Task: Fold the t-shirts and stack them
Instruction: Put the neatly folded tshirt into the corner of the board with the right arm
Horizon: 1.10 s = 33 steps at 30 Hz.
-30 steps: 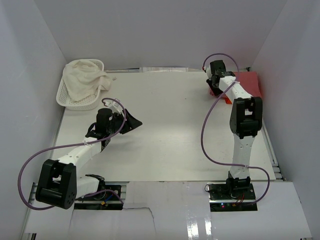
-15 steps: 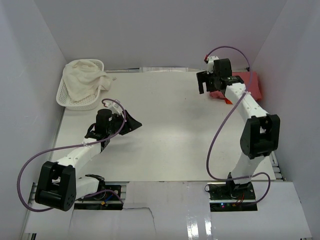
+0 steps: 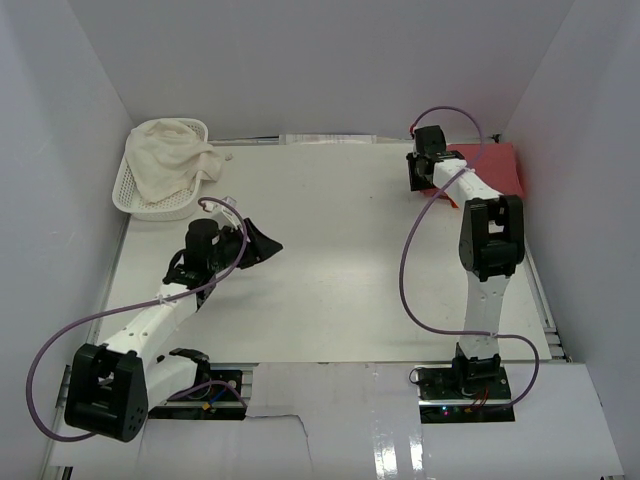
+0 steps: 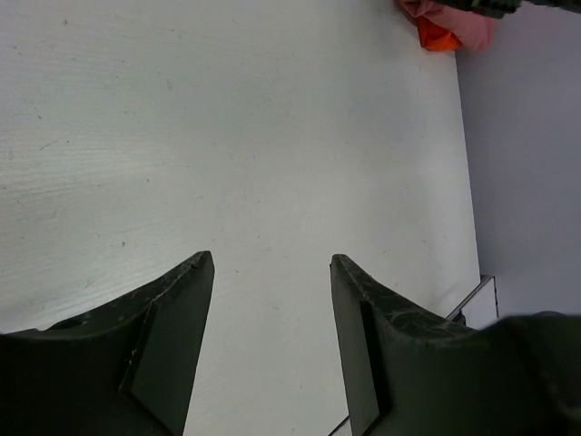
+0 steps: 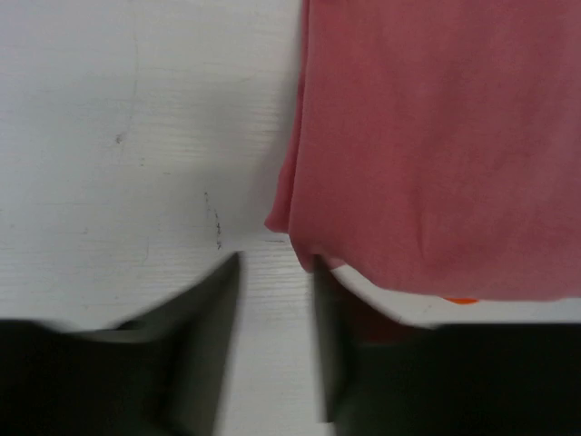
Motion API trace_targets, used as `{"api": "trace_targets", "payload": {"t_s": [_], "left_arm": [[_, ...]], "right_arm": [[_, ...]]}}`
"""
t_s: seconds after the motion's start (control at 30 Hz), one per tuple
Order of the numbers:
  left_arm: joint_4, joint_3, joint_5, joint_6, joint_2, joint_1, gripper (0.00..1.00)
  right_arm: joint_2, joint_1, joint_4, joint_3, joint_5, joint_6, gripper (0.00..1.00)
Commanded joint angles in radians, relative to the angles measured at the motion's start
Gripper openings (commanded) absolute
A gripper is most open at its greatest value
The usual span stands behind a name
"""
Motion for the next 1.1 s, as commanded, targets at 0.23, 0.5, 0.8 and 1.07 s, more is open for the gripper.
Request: {"api": "trace_targets", "payload": {"t_s": [0.23, 0.5, 0.8, 1.07], "left_arm": [[-0.045, -0.008, -0.001, 0.033, -0.106, -0.006, 0.65], [-0.045, -0.012, 0.005, 0.028, -0.101, -0.005, 0.65], [-0.045, -0.022, 0.002, 0.027, -0.112, -0.005, 0.65], [-0.045, -0.031, -0.003, 0.028, -0.112, -0.005, 0.65]], "right_arm": [[0.047, -0.021, -0.051, 0.128, 0.044, 0.056, 0.08], [0.028, -0.032, -0.040, 0.133, 0.026, 0.044, 0.08], [0.090, -0.073, -0.037, 0.227, -0.002, 0.040, 0.08], [0.125, -0.087, -0.102, 0.181, -0.016, 0.058, 0.08]]}}
